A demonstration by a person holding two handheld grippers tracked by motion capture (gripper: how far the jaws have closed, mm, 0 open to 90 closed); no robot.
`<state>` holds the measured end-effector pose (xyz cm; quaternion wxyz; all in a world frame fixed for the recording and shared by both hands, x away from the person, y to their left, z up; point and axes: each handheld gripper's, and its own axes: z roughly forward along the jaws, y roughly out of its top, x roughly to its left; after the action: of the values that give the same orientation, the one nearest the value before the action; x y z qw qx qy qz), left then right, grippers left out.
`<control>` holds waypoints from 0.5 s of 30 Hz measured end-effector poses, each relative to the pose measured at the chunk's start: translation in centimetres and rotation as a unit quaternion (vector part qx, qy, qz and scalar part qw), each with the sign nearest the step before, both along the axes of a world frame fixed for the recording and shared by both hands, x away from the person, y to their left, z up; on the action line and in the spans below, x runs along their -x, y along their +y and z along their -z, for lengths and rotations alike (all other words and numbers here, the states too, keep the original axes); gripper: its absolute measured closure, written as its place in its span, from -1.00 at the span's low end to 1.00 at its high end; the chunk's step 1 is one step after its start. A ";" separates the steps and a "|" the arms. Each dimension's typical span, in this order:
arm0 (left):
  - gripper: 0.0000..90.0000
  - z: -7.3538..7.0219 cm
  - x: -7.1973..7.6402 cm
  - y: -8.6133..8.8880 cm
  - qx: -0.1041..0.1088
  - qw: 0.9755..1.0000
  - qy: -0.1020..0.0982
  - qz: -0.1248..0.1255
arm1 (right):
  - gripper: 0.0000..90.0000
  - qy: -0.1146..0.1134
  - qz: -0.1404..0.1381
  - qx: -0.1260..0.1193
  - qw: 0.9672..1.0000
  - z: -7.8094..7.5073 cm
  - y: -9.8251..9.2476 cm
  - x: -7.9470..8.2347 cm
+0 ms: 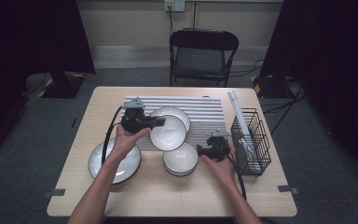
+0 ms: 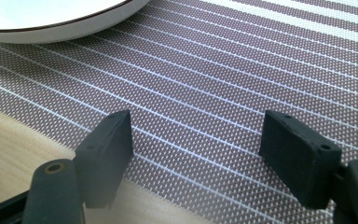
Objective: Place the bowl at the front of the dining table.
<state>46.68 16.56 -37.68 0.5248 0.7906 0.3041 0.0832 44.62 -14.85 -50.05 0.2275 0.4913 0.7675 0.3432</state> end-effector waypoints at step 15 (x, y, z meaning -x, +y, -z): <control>0.76 -0.3 -1.5 0.7 -0.004 1.000 0.002 -0.026 | -0.45 0.000 0.000 0.000 1.000 0.0 0.0 0.0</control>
<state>48.21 17.23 -37.37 0.5186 0.7847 0.3256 0.0965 44.61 -14.86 -50.05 0.2274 0.4909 0.7679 0.3430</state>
